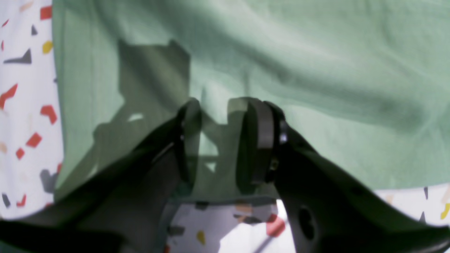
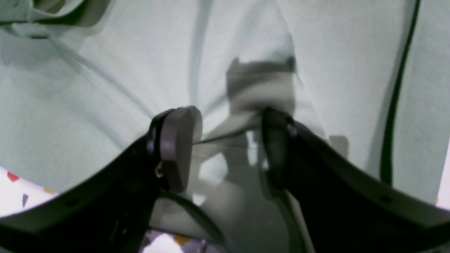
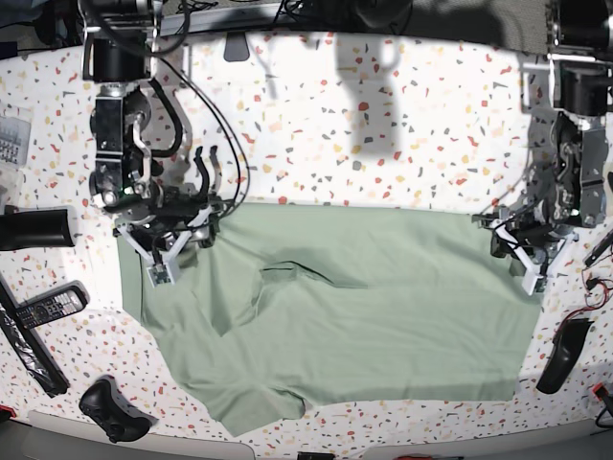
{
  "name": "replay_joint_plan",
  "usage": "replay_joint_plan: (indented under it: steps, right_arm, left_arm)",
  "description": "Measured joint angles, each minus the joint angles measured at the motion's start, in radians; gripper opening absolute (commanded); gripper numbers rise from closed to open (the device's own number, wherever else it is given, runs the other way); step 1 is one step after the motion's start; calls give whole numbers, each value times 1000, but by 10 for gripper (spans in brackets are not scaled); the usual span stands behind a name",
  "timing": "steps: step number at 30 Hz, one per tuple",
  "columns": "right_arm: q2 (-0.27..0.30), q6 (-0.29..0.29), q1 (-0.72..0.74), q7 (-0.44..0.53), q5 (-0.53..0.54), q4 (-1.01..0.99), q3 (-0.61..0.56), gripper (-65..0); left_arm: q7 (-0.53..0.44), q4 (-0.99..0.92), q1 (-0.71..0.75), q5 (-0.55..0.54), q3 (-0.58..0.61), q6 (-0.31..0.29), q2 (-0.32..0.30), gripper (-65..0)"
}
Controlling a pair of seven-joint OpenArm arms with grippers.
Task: Fold the T-shirt properly
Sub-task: 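Lift the hem corners with both grippers and pull toward the collar, then lay the hem over the collar edge and open both grippers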
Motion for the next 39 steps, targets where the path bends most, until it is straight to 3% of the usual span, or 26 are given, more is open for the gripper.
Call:
replay_joint_plan:
  steps: [15, 21, 33, 39]
  right_arm:
    - [0, -3, -216, -19, 0, 224, 1, -334]
    - [3, -2, -259, -4, 3, 235, 24, -334]
    - [24, 4, -349, -10, 11, 311, 61, -334]
    - [53, 3, -443, -19, 17, 387, 68, -334]
  left_arm:
    - [21, 197, 166, 26, -2, 29, -3, -449]
    - [0, 282, 265, 11, -2, 54, -41, -449]
    - [95, 510, 443, 90, 0, 185, -52, -449]
    - [107, 589, 531, 103, 0, 192, -54, -449]
